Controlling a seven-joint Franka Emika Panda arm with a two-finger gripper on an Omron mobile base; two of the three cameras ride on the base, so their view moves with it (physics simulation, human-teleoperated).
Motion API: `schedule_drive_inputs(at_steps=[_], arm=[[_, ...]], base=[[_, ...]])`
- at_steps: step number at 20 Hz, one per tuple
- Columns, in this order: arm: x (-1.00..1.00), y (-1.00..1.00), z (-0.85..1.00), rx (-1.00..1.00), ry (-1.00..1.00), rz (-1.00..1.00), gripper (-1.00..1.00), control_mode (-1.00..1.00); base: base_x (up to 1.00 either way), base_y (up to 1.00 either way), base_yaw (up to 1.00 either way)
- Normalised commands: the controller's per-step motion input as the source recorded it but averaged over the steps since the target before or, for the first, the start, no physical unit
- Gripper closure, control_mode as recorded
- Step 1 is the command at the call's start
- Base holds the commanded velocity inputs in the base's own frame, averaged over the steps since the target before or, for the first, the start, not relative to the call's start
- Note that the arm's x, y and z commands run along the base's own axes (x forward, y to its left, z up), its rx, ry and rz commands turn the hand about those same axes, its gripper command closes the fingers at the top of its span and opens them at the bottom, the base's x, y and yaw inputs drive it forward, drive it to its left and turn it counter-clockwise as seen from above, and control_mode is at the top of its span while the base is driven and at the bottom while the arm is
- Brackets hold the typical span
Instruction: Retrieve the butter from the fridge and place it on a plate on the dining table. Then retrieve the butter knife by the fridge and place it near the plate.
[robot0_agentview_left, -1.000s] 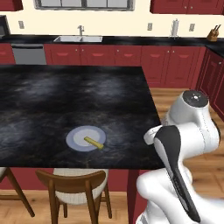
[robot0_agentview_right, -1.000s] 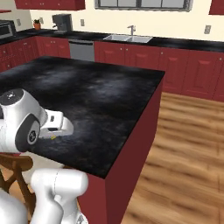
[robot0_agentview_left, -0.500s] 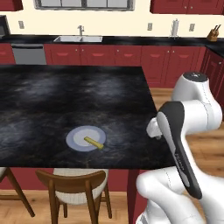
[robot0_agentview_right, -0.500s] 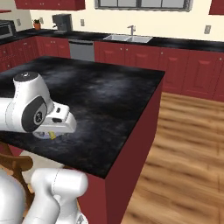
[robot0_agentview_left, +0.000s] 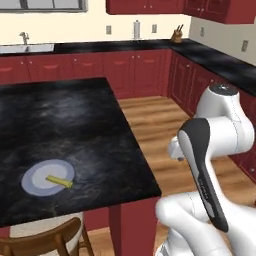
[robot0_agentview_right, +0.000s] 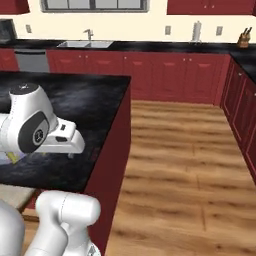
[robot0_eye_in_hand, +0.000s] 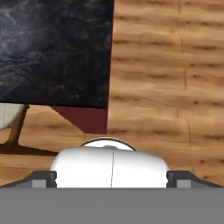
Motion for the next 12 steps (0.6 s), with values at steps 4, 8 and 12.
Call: schedule_drive_inputs(at_steps=[4, 8, 12], arm=[[0.0, 0.0, 0.0, 0.0, 0.0, 0.0, -1.0, 1.0], [0.0, 0.0, 0.0, 0.0, 0.0, 0.0, -1.0, 1.0], [0.0, 0.0, 0.0, 0.0, 0.0, 0.0, -1.0, 1.0]], base=[[0.12, -0.98, -0.42], [0.79, -0.75, -0.21], [0.94, -0.47, 0.0]])
